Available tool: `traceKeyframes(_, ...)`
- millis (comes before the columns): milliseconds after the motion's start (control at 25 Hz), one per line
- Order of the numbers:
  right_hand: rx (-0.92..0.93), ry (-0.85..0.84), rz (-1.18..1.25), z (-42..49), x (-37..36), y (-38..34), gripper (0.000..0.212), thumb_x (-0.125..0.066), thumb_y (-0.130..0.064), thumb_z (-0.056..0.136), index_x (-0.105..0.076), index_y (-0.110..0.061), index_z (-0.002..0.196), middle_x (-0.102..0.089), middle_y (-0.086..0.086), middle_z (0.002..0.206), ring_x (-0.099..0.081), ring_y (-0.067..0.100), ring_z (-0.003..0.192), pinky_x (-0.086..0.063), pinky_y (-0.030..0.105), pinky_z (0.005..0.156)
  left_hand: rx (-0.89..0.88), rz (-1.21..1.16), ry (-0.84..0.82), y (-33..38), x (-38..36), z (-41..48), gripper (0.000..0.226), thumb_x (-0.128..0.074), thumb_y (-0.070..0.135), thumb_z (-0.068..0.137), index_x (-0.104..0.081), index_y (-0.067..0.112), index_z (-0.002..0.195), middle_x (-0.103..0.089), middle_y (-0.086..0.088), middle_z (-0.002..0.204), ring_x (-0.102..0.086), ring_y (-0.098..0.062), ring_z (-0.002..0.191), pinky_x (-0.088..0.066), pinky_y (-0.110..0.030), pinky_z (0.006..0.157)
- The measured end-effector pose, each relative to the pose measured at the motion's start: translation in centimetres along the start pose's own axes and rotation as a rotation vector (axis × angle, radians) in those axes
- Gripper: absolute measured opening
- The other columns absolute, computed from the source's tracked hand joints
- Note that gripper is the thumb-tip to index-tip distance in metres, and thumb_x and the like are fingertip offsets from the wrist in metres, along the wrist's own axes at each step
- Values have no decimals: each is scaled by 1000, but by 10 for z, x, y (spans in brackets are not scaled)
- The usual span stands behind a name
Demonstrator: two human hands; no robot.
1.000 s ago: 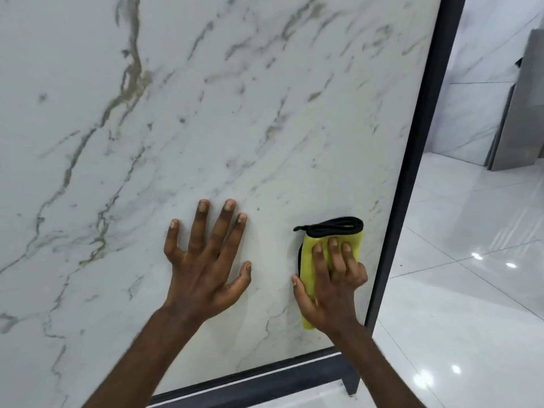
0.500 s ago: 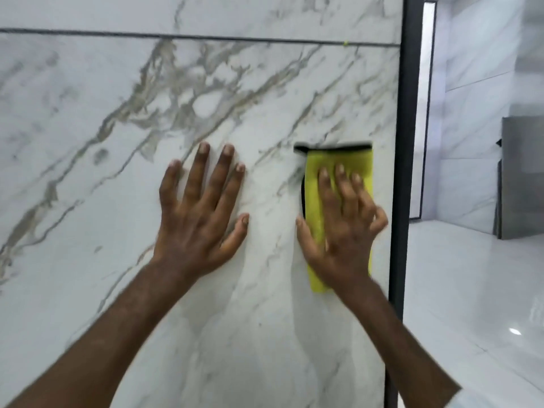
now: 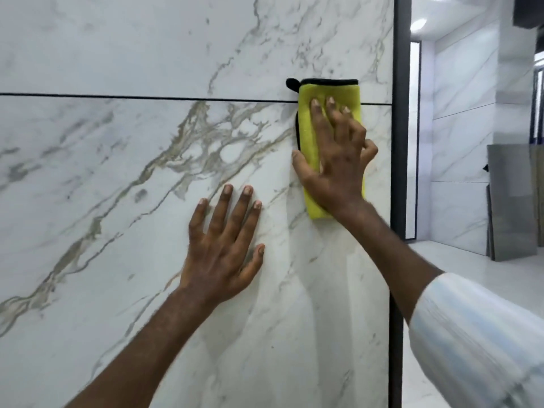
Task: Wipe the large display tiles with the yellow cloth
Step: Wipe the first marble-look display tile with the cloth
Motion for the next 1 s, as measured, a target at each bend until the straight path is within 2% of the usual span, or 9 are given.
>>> traceKeyframes(80, 12, -7, -15, -18, -2, -1, 80, -55, -54, 88, -35, -28, 161, -33, 0, 166, -25, 20, 148, -33, 61, 104, -4, -131, 18, -3, 14, -2, 69, -57, 40, 99, -44, 7, 158, -28, -15, 171, -21, -37, 160, -22, -63, 124)
traceKeyframes(160, 40, -19, -28, -71, -2, 5, 79, -55, -54, 90, -37, -25, 161, -33, 2, 167, -28, 24, 150, -32, 60, 105, 42, -190, 47, -21, 30, -14, 67, -55, 42, 99, -47, 7, 157, -27, -15, 171, -23, -35, 160, -22, -62, 122)
traceKeyframes(320, 42, -68, -94, -164, -6, -2, 80, -55, -54, 88, -37, -23, 159, -35, 5, 165, -33, 29, 148, -36, 60, 100, 62, 22, -35, -61, 22, -50, 75, -41, 49, 103, -30, 5, 164, -17, -18, 174, -17, -38, 161, -16, -64, 123)
traceKeyframes(480, 121, -62, -31, -64, -11, -51, 82, -57, -54, 85, -39, -26, 159, -35, 2, 166, -28, 23, 149, -34, 59, 103, 30, 86, -70, -59, 6, -57, 75, -38, 47, 104, -25, 4, 164, -17, -21, 173, -16, -41, 160, -13, -67, 126)
traceKeyframes(560, 99, -75, -15, -8, -13, -69, 82, -55, -55, 86, -36, -29, 161, -32, -1, 167, -26, 22, 150, -32, 58, 104, 29, 73, -59, -58, 7, -58, 76, -38, 47, 105, -24, 4, 165, -17, -20, 173, -15, -41, 160, -12, -66, 127)
traceKeyframes(640, 59, -49, -40, 4, -16, -77, 82, -54, -56, 87, -33, -29, 162, -30, -2, 168, -27, 22, 151, -30, 55, 104, 21, 69, -50, -59, 7, -59, 76, -38, 47, 105, -23, 4, 165, -16, -20, 173, -15, -40, 161, -10, -65, 127)
traceKeyframes(800, 80, -18, -81, -109, -16, -73, 79, -56, -54, 89, -38, -25, 160, -34, 3, 167, -32, 27, 151, -31, 58, 107, 31, 50, -38, -59, 9, -59, 76, -40, 48, 106, -22, 5, 166, -16, -19, 174, -14, -39, 161, -8, -63, 128)
traceKeyframes(920, 45, -92, -90, -237, -21, -58, 78, -57, -52, 89, -38, -23, 158, -34, 6, 165, -35, 31, 147, -35, 63, 103, 29, 47, -30, -60, 9, -58, 75, -41, 46, 107, -21, 5, 166, -16, -19, 173, -14, -40, 161, -11, -63, 128)
traceKeyframes(1000, 38, -156, -115, -284, -21, -57, 78, -56, -52, 89, -34, -24, 158, -31, 5, 165, -35, 31, 146, -38, 65, 99, 41, 16, -34, -51, 8, -76, 74, -42, 43, 106, -23, 4, 165, -16, -21, 173, -15, -41, 161, -12, -62, 127)
Point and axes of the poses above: each hand's wrist, its own z-axis towards the middle knuckle, its own x-axis out of the back of the hand, y = z × x, the point moved 9 cm from there along z, towards the middle knuckle
